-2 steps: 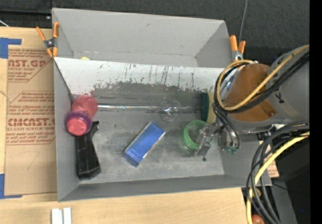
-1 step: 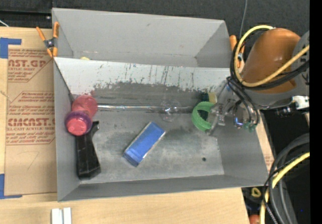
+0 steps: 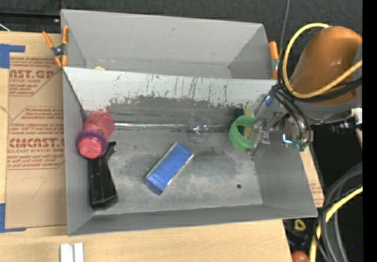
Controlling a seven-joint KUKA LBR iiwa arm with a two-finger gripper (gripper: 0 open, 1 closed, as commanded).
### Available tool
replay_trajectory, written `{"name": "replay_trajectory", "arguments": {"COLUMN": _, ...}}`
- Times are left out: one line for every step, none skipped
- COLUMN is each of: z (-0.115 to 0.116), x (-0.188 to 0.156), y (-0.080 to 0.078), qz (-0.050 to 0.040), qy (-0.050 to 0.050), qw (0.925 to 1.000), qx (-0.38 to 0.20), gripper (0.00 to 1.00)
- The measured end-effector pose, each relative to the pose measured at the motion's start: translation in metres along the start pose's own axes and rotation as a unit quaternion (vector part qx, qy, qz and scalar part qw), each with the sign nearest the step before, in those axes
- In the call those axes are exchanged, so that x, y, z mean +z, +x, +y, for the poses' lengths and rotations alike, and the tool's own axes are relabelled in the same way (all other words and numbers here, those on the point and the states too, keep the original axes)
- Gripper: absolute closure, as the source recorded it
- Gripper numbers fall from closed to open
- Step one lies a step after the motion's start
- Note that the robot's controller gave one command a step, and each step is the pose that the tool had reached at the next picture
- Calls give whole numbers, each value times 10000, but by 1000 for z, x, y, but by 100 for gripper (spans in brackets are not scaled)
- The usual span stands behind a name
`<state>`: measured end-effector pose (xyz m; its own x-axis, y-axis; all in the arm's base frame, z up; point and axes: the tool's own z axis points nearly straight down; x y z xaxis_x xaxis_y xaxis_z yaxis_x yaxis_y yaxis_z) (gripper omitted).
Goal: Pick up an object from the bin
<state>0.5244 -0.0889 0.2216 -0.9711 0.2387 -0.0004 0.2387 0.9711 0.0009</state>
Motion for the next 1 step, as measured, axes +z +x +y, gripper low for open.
{"name": "replay_trajectory", "arguments": {"z": -39, "x": 53, "y": 25, "qz": 8, "qy": -2, "qw": 9945, "qx": -1048, "gripper": 100}}
